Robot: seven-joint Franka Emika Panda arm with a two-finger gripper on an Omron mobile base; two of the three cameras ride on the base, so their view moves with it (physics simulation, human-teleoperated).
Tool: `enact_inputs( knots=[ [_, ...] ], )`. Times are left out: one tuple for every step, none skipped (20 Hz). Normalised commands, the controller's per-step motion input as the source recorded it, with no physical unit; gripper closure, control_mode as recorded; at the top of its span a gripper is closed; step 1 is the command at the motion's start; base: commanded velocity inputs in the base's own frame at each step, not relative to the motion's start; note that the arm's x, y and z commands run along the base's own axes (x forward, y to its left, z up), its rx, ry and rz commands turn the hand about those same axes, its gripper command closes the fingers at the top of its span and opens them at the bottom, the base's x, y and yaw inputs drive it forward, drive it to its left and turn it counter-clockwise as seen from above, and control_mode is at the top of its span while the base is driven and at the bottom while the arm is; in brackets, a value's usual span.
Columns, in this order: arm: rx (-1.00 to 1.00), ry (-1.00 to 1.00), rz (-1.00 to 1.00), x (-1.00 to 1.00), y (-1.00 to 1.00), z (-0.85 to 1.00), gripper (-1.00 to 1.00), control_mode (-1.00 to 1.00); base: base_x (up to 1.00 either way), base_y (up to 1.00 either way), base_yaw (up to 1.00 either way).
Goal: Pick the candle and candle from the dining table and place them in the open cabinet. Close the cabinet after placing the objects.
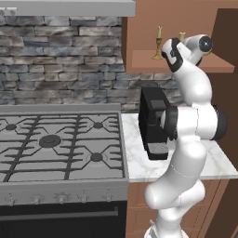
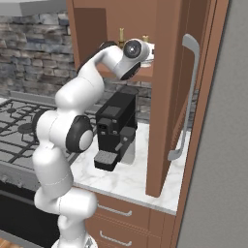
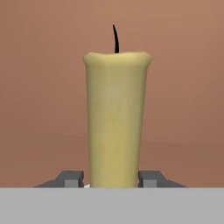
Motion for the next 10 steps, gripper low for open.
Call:
enact_inputs(
  knots=[
    [-0.02, 0.00, 0.00, 0.11, 0.00, -0.21, 1.00, -1.00, 0.00, 0.00, 0.00],
    [-0.03, 0.00, 0.00, 0.10, 0.00, -0.21, 1.00, -1.00, 0.00, 0.00, 0.00],
    [-0.03, 0.00, 0.00, 0.10, 0.00, -0.20, 1.00, -1.00, 0.00, 0.00, 0.00],
    [-0.03, 0.00, 0.00, 0.09, 0.00, -0.20, 1.00, -1.00, 0.00, 0.00, 0.00],
    [-0.03, 0.00, 0.00, 0.08, 0.00, -0.21, 1.00, -1.00, 0.00, 0.00, 0.00],
    [-0.03, 0.00, 0.00, 0.05, 0.00, -0.21, 1.00, -1.00, 0.00, 0.00, 0.00],
    [-0.03, 0.00, 0.00, 0.01, 0.00, -0.21, 1.00, -1.00, 0.00, 0.00, 0.00],
    [-0.04, 0.00, 0.00, 0.00, 0.00, -0.23, 1.00, -1.00, 0.00, 0.00, 0.00],
    [-0.04, 0.00, 0.00, 0.00, 0.00, -0.25, 1.00, -1.00, 0.00, 0.00, 0.00],
    [-0.06, 0.00, 0.00, 0.00, 0.00, -0.24, -1.00, -1.00, 0.00, 0.00, 0.00]
  ],
)
